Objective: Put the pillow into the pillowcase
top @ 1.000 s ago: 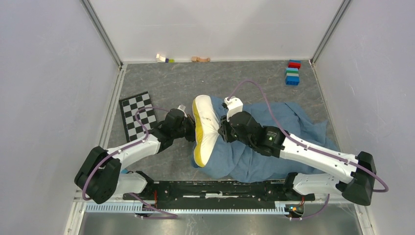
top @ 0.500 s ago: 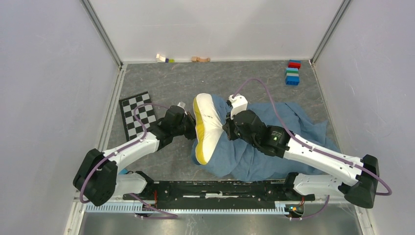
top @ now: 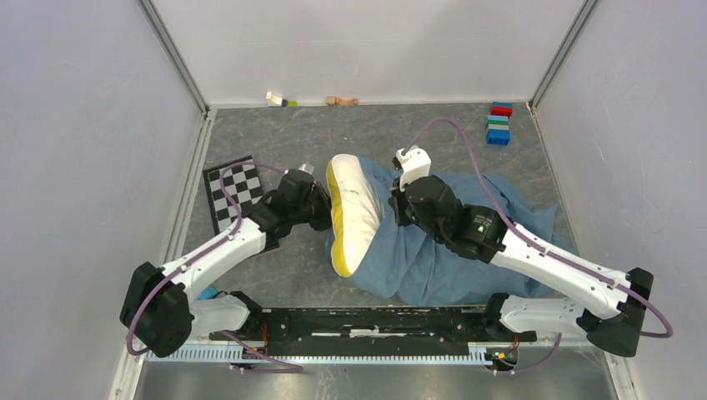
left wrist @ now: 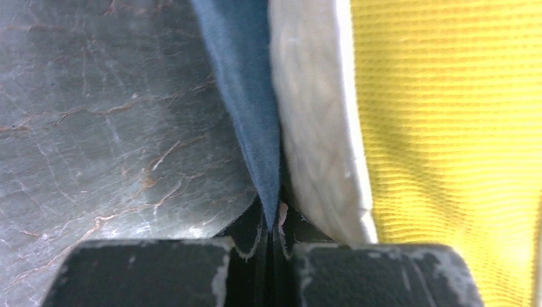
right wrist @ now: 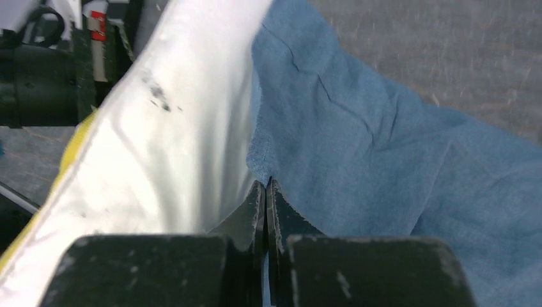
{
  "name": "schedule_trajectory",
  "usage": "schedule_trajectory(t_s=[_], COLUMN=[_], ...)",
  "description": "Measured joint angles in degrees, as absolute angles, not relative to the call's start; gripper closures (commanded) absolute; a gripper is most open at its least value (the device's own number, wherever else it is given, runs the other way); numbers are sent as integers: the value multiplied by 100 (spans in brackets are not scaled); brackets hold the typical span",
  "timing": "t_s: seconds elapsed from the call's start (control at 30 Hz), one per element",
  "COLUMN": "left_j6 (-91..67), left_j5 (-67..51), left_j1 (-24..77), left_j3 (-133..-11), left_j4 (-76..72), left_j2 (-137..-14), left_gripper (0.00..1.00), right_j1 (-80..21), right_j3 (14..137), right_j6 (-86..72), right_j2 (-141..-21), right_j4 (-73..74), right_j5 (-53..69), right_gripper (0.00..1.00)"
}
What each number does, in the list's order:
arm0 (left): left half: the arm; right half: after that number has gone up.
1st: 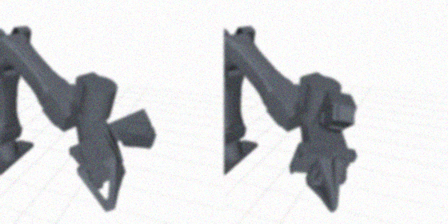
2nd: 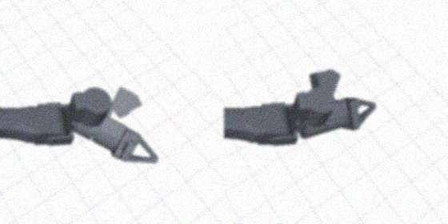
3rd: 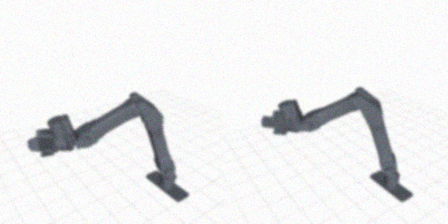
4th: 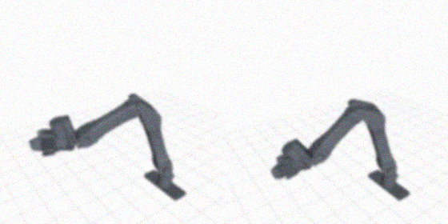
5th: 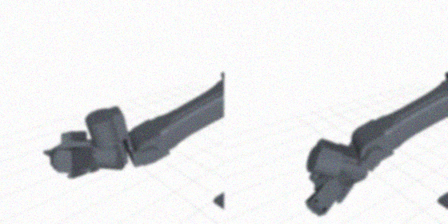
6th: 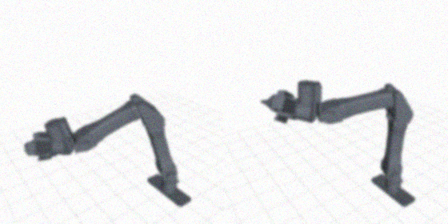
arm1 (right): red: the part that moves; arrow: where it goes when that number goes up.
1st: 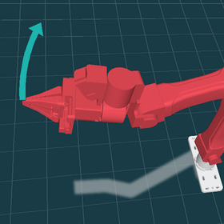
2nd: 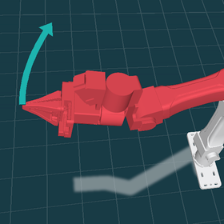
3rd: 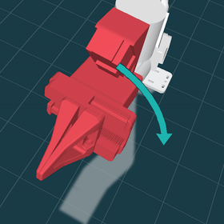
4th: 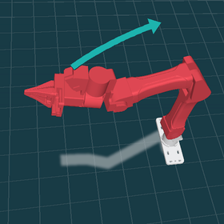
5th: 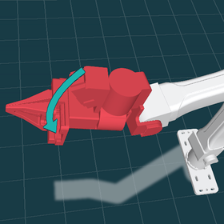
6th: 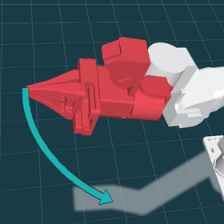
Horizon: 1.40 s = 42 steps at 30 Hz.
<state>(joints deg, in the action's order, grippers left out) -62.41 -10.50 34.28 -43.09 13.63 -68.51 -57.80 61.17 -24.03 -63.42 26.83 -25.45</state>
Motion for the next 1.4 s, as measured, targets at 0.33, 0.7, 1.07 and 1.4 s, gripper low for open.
schedule_trajectory(t_s=[0.33,0.7,1.07,1.4], left_j6=[-5332,-4958,-4930,-4438], left_j5=[-692,-526,-416,-54], left_j1=[3452,3459,3363,3975], left_j3=[-9006,-14287,-14470,-14234], left_j4=[2888,3481,3653,3699], left_j2=[-7413,-9349,-9454,-9131], left_gripper=[97,97,97,97], right_j1=[-5765,-5752,-5741,-5756], right_j3=[10108,11850,11515,11734], right_j6=[-1295,1,233,696], right_j2=[-7120,-7467,-7942,-7629], right_j4=[2875,1614,1592,1358], right_j5=[-2314,-3004,-3269,-3531], right_gripper=[100,100,100,100])
